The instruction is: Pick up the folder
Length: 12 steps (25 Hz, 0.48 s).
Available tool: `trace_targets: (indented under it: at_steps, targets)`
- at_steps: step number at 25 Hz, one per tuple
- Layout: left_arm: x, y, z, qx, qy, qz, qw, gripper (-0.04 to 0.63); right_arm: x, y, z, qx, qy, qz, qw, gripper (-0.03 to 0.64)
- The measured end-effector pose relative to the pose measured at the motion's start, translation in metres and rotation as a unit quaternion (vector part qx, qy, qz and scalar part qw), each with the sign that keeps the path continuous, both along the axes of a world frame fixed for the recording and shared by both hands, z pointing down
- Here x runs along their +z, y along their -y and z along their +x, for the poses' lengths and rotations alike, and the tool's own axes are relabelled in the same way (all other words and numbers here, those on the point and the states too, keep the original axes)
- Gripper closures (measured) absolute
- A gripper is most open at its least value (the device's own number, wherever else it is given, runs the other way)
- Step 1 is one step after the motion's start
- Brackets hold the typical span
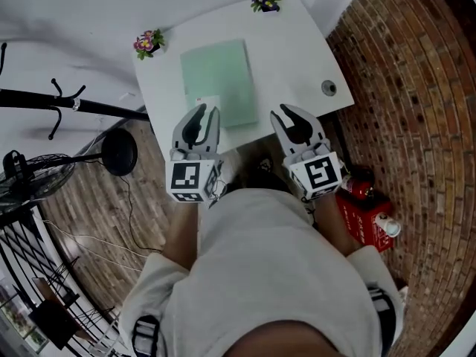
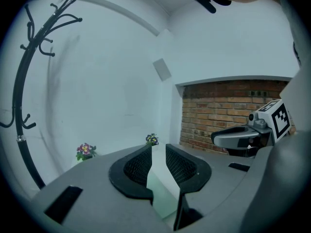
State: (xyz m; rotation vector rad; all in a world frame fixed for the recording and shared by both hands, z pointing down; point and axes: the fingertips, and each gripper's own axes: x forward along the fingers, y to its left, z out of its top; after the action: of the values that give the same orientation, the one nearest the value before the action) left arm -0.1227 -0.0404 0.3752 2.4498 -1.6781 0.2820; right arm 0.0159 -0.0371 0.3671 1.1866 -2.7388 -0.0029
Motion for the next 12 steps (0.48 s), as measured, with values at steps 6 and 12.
trace_targets:
  at_steps: [6,12]
  targets:
    - [0.010,0.015,0.012,-0.018,0.005,-0.014,0.9997,0.505,0.018,0.020,0.010,-0.023,0.016,-0.034,0.999,0.529]
    - [0.022,0.027,0.021,-0.037,0.010,-0.034,0.9987,0.505,0.035,0.039,0.021,-0.035,0.020,-0.058,0.997,0.529]
